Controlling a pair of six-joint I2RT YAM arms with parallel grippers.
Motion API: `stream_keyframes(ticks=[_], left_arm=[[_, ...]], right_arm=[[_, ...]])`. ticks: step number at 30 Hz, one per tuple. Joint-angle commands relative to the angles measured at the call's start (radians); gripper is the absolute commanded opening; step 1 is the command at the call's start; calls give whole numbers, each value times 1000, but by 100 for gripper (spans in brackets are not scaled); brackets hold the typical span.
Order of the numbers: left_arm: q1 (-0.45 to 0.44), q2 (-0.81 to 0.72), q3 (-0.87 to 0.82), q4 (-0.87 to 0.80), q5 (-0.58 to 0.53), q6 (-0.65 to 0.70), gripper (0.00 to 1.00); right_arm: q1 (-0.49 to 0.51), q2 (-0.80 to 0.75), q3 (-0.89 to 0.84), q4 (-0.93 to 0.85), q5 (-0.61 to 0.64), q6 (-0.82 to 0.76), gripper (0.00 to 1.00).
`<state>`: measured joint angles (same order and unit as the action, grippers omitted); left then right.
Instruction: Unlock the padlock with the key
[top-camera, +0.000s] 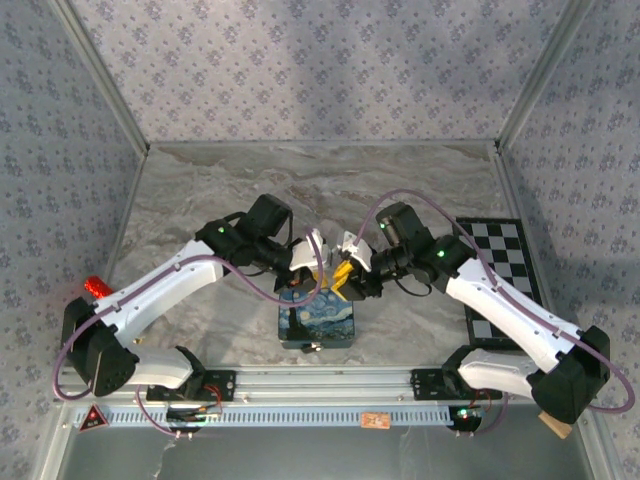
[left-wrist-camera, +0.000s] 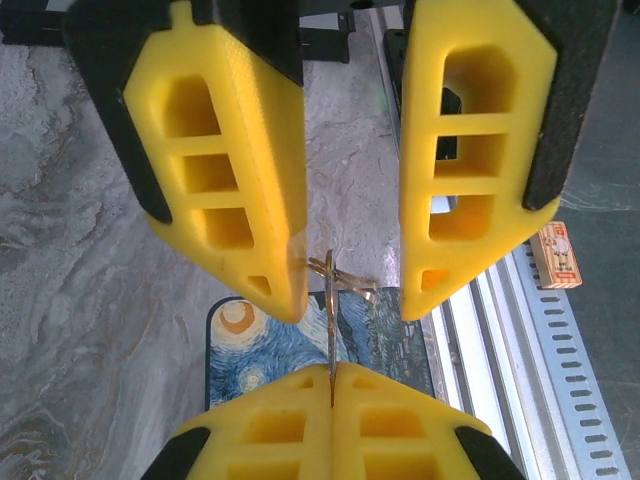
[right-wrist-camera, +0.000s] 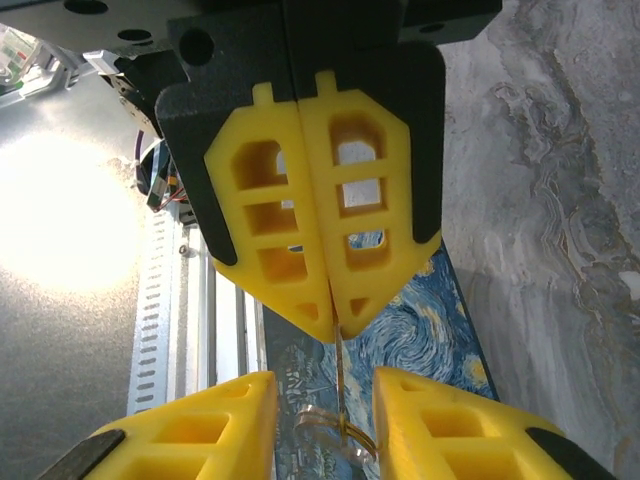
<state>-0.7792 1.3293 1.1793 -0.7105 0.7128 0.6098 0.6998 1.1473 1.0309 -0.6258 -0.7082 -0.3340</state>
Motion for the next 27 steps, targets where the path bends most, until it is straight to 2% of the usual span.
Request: stream_keyframes(ticks=[1, 10, 18, 25, 27], left_arm=[[-6, -27, -7, -6, 10, 20, 0], [-8, -34, -12, -7, 18, 26, 0], [-10, -47, -21, -5, 22, 32, 0], [-11, -54, -25, 15, 14, 27, 0], [-10, -60, -32, 26, 10, 24, 1]], right_arm=[[-4, -25, 6, -26, -5, -9, 36], [-4, -20, 11, -29, -30, -12, 26], [-1, -17, 14, -34, -49, -17, 10], [13, -11, 17, -37, -57, -17, 0], [17, -8, 17, -35, -54, -15, 0]])
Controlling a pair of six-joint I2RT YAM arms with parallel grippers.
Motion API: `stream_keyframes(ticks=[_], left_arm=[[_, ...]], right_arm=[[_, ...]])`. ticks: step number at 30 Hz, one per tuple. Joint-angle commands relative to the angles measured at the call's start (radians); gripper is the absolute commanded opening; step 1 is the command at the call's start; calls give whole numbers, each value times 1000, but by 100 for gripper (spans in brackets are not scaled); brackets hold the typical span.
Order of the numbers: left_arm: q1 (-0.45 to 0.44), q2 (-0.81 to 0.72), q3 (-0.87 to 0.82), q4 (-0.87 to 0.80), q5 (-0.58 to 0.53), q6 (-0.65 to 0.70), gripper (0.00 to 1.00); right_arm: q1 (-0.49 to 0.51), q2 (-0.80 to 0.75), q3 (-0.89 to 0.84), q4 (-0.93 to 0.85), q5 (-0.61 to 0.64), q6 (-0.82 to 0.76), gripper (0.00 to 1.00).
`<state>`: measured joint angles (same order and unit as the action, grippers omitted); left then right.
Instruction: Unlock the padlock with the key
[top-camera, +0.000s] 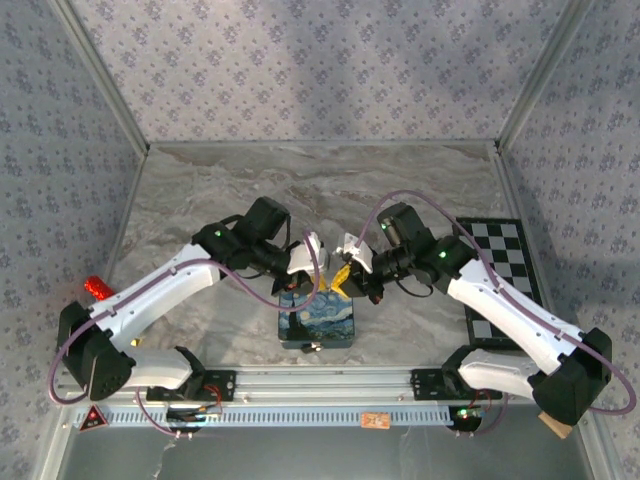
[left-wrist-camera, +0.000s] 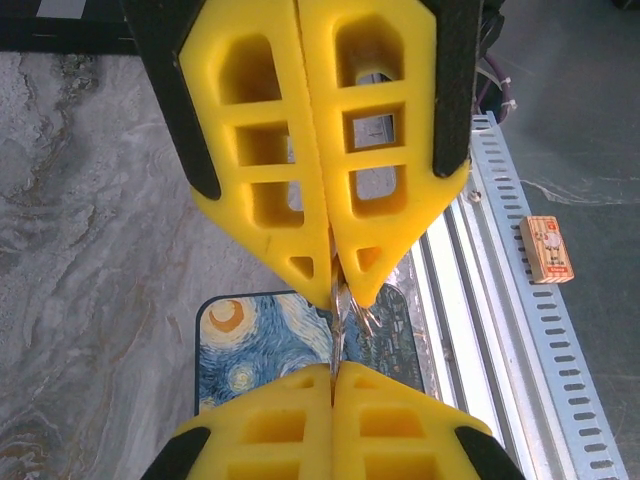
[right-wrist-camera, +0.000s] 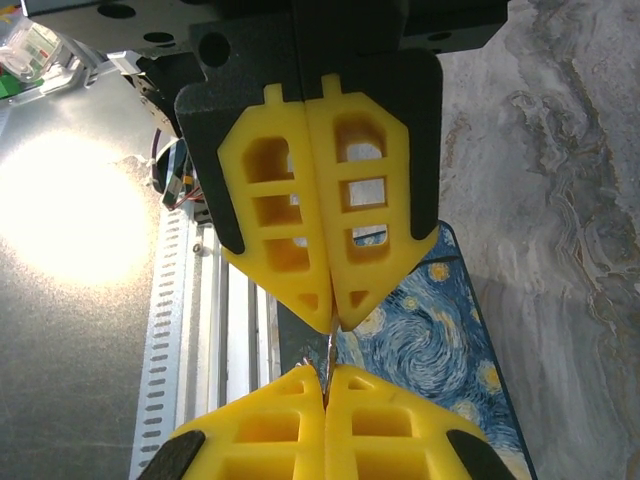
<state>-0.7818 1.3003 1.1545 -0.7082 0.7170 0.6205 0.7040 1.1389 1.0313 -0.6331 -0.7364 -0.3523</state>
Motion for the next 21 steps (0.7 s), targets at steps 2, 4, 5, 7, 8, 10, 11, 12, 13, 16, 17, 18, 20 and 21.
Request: stream_keyframes(ticks=[2, 4, 5, 7, 8, 10, 11, 12, 13, 16, 17, 18, 20, 21], left_arm=[[-7, -43, -20, 66, -9, -1, 9], [-5, -59, -35, 104, -35, -20, 18], [-4, -70, -47, 129, -52, -34, 25], [1, -94, -77, 187, -77, -62, 34], [4, -110, -97, 226, -86, -83, 37], [14, -150, -147, 327, -100, -129, 47], [19, -170, -174, 384, -107, -153, 51], [24, -182, -191, 421, -118, -171, 54], [24, -190, -202, 448, -135, -190, 56], [23, -194, -227, 534, -207, -282, 58], [14, -196, -240, 563, -242, -317, 56], [6, -199, -260, 601, -286, -365, 56], [3, -219, -302, 642, -333, -475, 52], [1, -239, -325, 651, -346, -548, 51]], right_arm=[[13, -4, 13, -26, -26, 8, 0], [7, -20, 0, 4, -18, 35, 0], [-7, -38, -17, 26, -18, 59, 0], [-52, -85, -64, 126, -13, 125, 0], [-80, -115, -93, 168, -22, 163, 0], [-136, -167, -144, 238, -24, 229, 0], [-151, -189, -163, 265, -13, 255, 0], [-160, -206, -179, 283, 7, 280, 0], [-163, -214, -185, 292, 30, 299, 0], [-177, -230, -206, 316, 123, 374, 0], [-179, -249, -219, 328, 169, 405, 0], [-182, -270, -238, 345, 218, 437, 0], [-187, -319, -274, 376, 297, 492, 0], [-189, -348, -290, 386, 331, 518, 0]])
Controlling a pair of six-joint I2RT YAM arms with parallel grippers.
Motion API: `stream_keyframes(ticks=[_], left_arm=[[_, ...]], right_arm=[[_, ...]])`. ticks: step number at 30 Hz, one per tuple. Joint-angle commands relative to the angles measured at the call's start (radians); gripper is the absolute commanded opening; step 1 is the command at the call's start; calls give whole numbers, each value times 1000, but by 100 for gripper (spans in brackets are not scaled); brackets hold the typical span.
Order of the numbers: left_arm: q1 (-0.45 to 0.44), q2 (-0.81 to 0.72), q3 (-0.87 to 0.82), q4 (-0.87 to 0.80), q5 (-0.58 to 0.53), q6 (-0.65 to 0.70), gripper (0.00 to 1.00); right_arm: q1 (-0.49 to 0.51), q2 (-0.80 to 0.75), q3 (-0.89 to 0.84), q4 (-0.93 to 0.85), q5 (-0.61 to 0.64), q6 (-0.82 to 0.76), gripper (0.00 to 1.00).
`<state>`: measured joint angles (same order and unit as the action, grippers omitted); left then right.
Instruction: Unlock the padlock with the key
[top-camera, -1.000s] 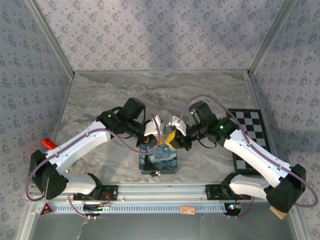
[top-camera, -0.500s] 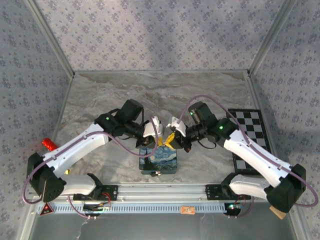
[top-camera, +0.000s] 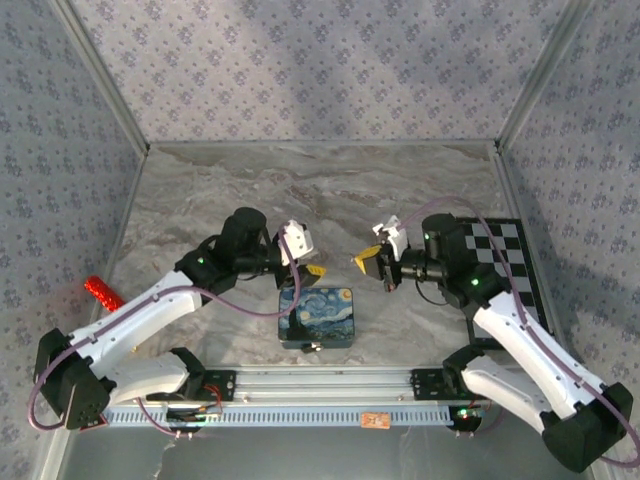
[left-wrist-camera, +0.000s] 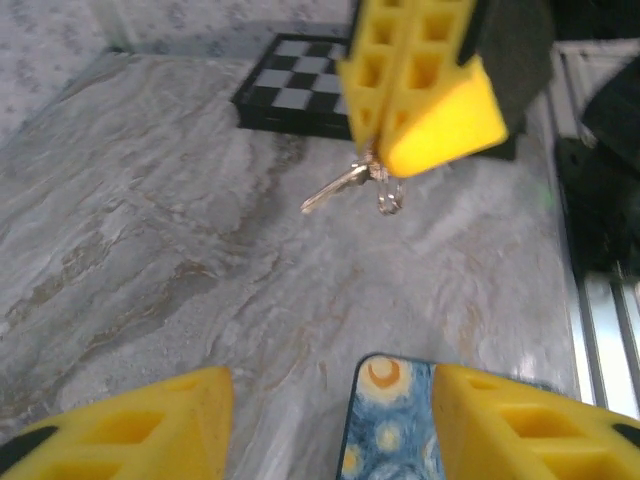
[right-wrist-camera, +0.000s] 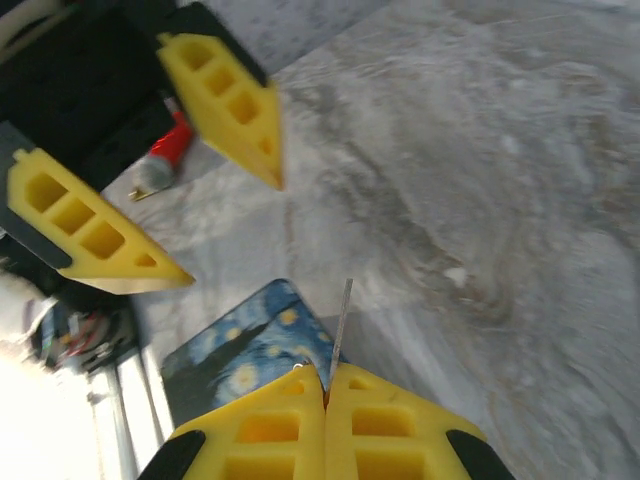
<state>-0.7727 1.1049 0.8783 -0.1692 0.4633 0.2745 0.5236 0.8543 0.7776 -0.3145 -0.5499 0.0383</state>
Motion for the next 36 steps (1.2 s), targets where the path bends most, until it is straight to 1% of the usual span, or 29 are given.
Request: stream_keyframes(ticks=[1, 2, 4, 7, 11, 14, 18, 22, 27, 32, 36], left_arm=[[-12, -62, -61, 102, -101, -260, 52], [-23, -85, -71, 71, -133, -316, 55], [-61, -116, -71, -35, -272, -412, 59], [-115, -115, -41, -244, -395, -523, 65], [-213, -80, -17, -433, -511, -659, 67], [-315, -15, 31, -568, -578, -704, 68], [-495, 117, 129, -707, -720, -681, 70], [-605, 237, 220, -790, -800, -610, 73], [-661, 344, 282, -795, -853, -526, 76], [-666, 420, 289, -752, -854, -484, 77], [-666, 477, 285, -748, -860, -471, 78]], right_arm=[[-10, -85, -48, 71, 173, 146, 0], [-14, -107, -63, 76, 202, 172, 0], [-17, -142, -80, 65, 242, 203, 0], [-25, -183, -101, 41, 298, 236, 0], [-38, -242, -134, 26, 327, 253, 0], [-49, -283, -151, 19, 341, 269, 0], [-66, -346, -179, 8, 352, 284, 0], [-88, -403, -207, 6, 339, 299, 0], [-114, -455, -212, -22, 332, 305, 0], [-127, -527, -213, -64, 355, 319, 0], [-133, -564, -219, -96, 368, 330, 0]])
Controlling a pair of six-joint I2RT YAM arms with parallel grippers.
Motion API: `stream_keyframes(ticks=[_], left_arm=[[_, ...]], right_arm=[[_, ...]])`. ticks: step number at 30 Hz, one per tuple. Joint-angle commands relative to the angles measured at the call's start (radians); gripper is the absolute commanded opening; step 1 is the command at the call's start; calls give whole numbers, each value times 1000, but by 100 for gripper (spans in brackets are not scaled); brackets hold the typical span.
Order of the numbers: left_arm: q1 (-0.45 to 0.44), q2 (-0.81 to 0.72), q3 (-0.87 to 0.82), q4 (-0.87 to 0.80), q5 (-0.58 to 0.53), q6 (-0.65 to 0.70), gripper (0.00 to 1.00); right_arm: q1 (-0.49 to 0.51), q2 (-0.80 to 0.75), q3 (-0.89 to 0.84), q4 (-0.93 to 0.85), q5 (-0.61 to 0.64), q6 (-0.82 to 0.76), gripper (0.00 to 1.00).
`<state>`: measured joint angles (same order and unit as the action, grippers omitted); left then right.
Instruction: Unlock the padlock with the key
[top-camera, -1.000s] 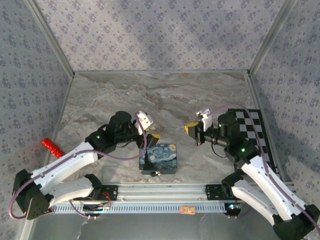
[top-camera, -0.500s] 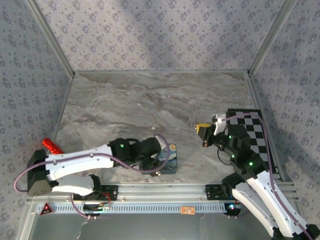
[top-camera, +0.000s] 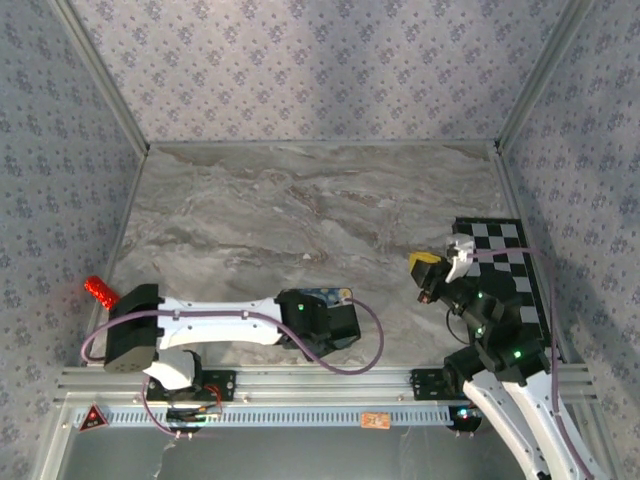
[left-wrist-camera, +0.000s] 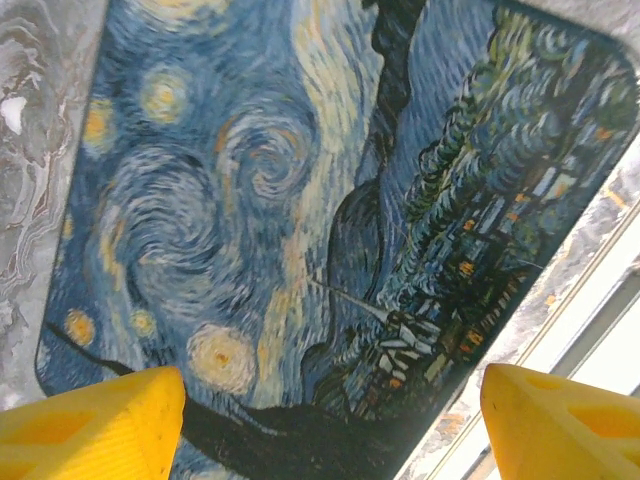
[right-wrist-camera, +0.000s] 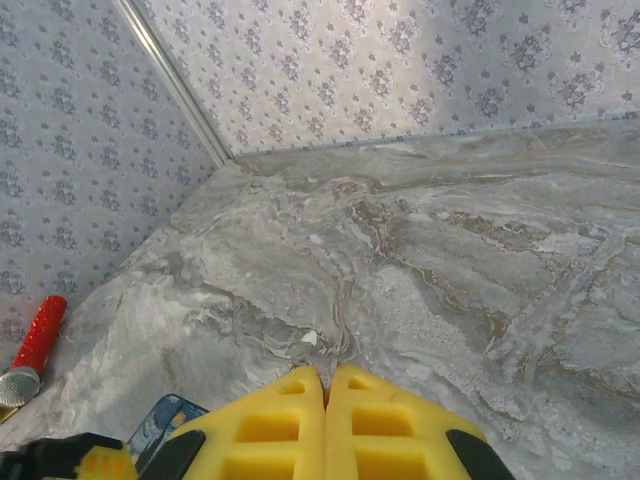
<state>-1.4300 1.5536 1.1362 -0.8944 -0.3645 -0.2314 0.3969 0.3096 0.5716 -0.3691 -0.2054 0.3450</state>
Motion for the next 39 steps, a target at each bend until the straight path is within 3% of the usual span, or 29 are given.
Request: stream_keyframes(ticks=[1, 6, 16, 30, 39], left_arm=[[-8, 36, 25, -19, -32, 36, 78], [7, 68, 18, 3, -63, 40, 79], [130, 83, -10, 98, -85, 100, 77], [384, 154, 32, 296, -56, 297, 77], [537, 186, 87, 379, -45, 352, 77]], right_arm=[[-8, -22, -16, -44, 23, 27, 0], [-13, -21, -29, -30, 20, 38, 0], [-20, -11, -24, -25, 17, 41, 0], [-24, 11, -30, 6, 15, 61, 0], [-26, 22, -35, 16, 14, 76, 0]])
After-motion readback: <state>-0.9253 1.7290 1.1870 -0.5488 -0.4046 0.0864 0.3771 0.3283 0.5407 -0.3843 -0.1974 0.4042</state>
